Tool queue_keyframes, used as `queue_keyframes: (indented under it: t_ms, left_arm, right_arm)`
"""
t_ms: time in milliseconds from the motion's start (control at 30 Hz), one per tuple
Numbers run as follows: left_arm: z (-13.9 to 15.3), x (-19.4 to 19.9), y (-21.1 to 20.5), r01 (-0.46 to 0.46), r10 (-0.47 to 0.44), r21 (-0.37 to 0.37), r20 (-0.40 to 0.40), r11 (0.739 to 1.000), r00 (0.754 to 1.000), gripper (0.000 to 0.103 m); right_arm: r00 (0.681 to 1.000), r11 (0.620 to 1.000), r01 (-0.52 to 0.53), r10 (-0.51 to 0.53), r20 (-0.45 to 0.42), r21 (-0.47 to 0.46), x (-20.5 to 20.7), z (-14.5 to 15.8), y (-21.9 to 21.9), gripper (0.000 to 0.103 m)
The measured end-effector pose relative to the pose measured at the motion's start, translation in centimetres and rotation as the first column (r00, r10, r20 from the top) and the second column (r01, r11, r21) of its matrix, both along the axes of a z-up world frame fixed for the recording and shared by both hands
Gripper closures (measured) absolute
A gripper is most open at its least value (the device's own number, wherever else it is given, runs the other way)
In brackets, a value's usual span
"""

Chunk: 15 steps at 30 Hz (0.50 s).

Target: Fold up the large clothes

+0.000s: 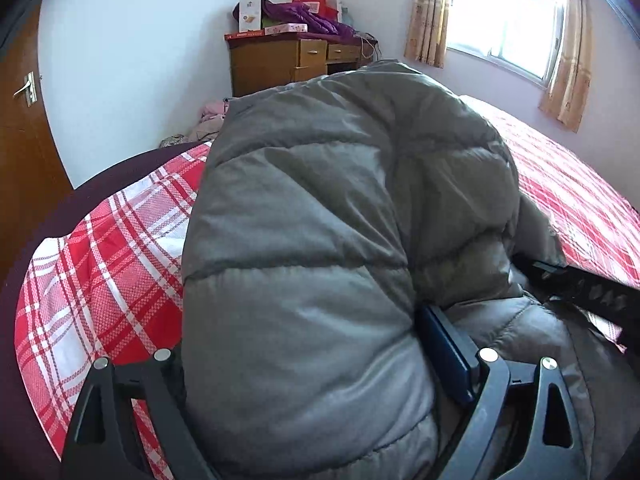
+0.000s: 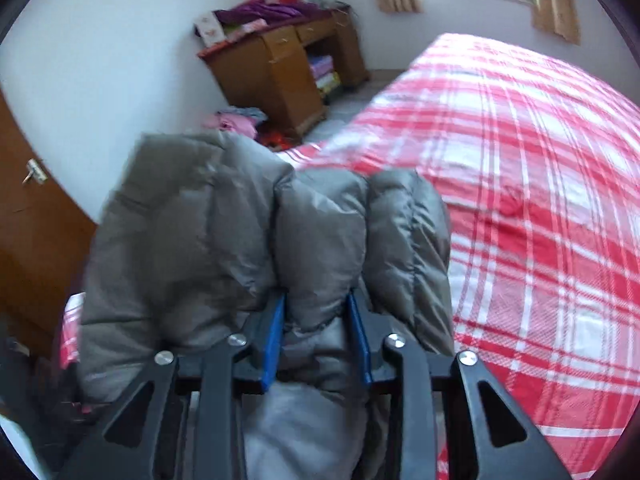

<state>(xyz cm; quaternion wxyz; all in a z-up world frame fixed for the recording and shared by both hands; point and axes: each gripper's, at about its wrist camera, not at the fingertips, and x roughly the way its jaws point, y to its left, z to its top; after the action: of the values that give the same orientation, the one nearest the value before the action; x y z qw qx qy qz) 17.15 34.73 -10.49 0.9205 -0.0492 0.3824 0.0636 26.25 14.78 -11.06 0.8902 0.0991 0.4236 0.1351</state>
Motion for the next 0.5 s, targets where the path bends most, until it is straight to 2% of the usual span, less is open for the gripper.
queue_keyframes:
  t_ms: [100,200,300,500]
  left_arm:
    - [-0.2,0.8,0.0,0.003,-0.003,0.0,-0.026,1.0,1.0,0.007]
    - [-0.6,1.4,0.5,-0.001,-0.001,-0.045,-0.061,0.999,0.998,0.005]
    - [-0.9,1.9,0.9,-0.004,-0.003,-0.078,-0.086,0.997,0.996,0.004]
    - [-1.4,2.5,1.3,0.001,-0.018,-0.138,-0.12,0.99,0.993,0.001]
  right_arm:
    - [0.999,0.998,0.01,-0.008,-0.037,0.058,1.3,-1.5,-1.1,0.068]
    - [0.999,0.996,0.004,0.0,-0.05,0.088,2.1,-2.7,-1.6,0.068]
    - [1.0,1.0,-0.013,0.014,-0.019,0.014,2.6,-2.6,-0.5,0.068]
    - [0.994,0.987,0.005,0.012,0.106,-0.159,1.0,-3.0,1.8,0.068]
